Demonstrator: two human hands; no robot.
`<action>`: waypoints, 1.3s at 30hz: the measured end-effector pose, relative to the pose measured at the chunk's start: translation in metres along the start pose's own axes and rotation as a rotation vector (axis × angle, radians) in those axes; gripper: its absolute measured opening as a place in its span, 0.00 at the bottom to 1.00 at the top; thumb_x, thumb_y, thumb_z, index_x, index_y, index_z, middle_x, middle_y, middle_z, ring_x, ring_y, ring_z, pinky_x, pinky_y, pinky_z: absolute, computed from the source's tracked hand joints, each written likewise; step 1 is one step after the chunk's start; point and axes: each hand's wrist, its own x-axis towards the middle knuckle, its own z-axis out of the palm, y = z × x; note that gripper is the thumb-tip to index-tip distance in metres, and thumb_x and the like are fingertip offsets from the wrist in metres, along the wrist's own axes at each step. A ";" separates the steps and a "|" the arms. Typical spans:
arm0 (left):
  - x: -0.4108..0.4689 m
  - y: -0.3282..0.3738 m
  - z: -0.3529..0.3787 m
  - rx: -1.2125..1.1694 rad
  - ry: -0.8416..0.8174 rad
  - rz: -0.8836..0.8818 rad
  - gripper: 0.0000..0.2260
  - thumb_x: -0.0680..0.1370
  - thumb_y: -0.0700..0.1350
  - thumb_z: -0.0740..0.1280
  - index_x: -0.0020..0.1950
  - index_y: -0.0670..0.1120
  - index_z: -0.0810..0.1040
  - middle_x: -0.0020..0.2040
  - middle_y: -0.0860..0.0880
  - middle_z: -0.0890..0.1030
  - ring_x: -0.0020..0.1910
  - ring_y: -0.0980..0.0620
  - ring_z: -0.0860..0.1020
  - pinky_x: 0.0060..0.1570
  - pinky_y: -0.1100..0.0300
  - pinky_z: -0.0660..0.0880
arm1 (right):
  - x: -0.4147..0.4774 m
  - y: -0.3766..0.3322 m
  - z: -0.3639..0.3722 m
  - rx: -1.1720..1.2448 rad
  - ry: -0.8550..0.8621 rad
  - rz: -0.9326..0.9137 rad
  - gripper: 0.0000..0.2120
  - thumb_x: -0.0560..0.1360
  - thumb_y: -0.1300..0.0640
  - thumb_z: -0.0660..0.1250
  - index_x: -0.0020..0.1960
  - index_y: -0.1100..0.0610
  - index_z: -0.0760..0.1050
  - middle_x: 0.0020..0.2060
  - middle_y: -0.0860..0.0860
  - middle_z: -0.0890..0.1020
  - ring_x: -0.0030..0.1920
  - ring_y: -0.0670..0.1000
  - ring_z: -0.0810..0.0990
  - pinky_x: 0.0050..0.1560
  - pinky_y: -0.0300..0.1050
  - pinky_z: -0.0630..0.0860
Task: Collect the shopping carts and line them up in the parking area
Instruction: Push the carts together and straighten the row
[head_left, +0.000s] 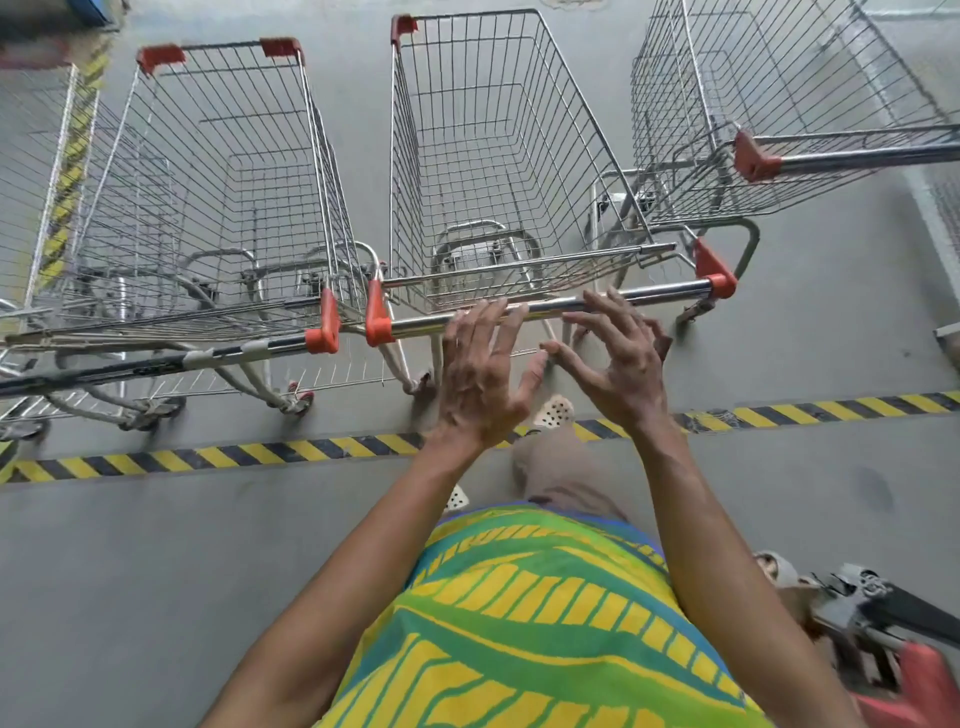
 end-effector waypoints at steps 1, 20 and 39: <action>-0.001 0.006 0.001 0.002 0.001 0.000 0.25 0.80 0.57 0.64 0.73 0.45 0.74 0.72 0.43 0.74 0.74 0.42 0.68 0.75 0.42 0.59 | -0.003 0.005 -0.006 -0.007 0.016 0.012 0.23 0.75 0.29 0.65 0.60 0.44 0.82 0.72 0.43 0.75 0.78 0.46 0.65 0.72 0.63 0.62; 0.102 0.284 0.166 -0.072 0.005 -0.036 0.22 0.79 0.55 0.66 0.68 0.44 0.77 0.67 0.43 0.77 0.69 0.41 0.71 0.73 0.44 0.61 | 0.031 0.252 -0.242 -0.043 0.014 0.133 0.23 0.74 0.31 0.65 0.62 0.43 0.81 0.69 0.44 0.78 0.75 0.45 0.69 0.70 0.48 0.56; 0.326 0.344 0.312 -0.005 -0.083 -0.288 0.22 0.80 0.59 0.59 0.66 0.47 0.76 0.63 0.45 0.79 0.62 0.45 0.74 0.67 0.43 0.66 | 0.213 0.437 -0.321 -0.147 -0.108 0.079 0.23 0.77 0.38 0.68 0.69 0.44 0.76 0.73 0.46 0.73 0.76 0.49 0.66 0.69 0.52 0.55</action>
